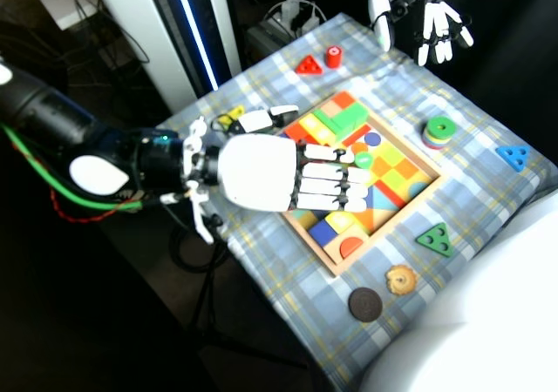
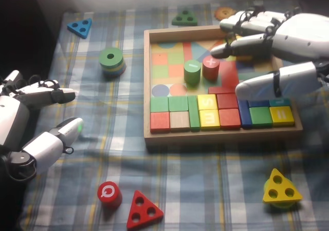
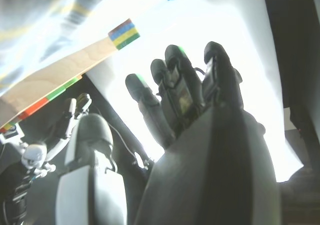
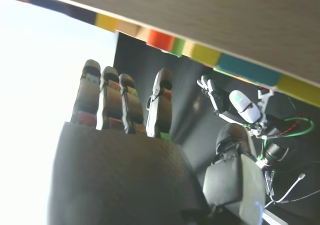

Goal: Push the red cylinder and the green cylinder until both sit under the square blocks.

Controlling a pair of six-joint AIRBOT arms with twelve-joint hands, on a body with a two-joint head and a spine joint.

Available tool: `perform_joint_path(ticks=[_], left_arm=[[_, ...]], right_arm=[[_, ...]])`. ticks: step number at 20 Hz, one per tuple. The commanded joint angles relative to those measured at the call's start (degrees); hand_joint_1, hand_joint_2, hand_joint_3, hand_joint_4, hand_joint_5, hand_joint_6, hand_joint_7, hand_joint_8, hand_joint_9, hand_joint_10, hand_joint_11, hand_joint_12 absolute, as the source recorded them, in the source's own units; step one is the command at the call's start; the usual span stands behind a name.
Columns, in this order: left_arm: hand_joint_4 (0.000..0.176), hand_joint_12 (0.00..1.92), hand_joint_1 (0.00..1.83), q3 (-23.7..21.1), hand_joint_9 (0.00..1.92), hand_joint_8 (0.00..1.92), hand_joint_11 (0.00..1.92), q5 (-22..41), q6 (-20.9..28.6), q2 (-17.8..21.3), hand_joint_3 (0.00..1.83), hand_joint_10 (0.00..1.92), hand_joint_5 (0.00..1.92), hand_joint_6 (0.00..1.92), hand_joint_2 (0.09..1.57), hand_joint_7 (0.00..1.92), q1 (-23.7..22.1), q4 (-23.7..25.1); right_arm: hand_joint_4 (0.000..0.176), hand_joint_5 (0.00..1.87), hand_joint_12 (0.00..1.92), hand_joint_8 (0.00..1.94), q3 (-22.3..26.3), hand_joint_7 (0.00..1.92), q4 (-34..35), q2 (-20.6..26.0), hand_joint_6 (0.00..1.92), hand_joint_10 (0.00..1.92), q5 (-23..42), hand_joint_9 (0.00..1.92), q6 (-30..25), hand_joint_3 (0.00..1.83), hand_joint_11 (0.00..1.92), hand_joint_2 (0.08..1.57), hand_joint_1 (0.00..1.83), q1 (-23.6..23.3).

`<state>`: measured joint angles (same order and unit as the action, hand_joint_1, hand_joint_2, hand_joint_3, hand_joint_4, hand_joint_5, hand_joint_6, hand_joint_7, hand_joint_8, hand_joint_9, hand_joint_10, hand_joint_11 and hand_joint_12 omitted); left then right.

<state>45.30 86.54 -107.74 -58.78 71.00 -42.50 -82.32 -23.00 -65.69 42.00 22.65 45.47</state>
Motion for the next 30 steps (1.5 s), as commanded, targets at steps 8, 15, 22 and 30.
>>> perform_joint_path(ticks=[8,15,22,30], left_arm=[[0.000,0.01,0.79,0.7,0.44,0.00,0.02,6.2,1.7,-0.2,0.00,0.00,0.85,0.00,1.21,0.53,-0.5,2.4],[0.000,0.03,0.79,0.9,0.45,0.00,0.01,5.9,2.1,-0.3,0.01,0.01,0.85,0.00,1.22,0.53,-0.5,2.5],[0.000,0.08,0.77,1.0,0.44,0.00,0.00,5.6,2.1,-0.2,0.00,0.00,0.86,0.00,1.23,0.53,-0.5,2.4],[0.000,0.20,0.83,0.7,0.46,0.00,0.00,5.3,2.1,0.3,0.00,0.01,0.90,0.00,1.21,0.58,-0.6,2.3]], right_arm=[[0.048,0.32,0.00,0.00,-2.4,0.00,2.3,-3.2,0.00,0.00,5.4,0.00,-0.6,0.00,0.00,0.91,0.00,-1.0],[0.032,0.33,0.00,0.00,-3.5,0.00,0.3,-4.1,0.01,0.00,3.1,0.00,-0.7,0.00,0.00,0.93,0.00,-1.0],[0.130,0.34,0.00,0.00,-3.3,0.00,-3.7,-4.0,0.01,0.00,1.8,0.00,-3.0,0.01,0.00,0.98,0.00,-1.0],[0.101,0.34,0.00,0.00,3.0,0.00,-9.3,1.8,0.01,0.00,-0.7,0.00,-3.9,0.00,0.00,0.95,0.00,-1.0]])
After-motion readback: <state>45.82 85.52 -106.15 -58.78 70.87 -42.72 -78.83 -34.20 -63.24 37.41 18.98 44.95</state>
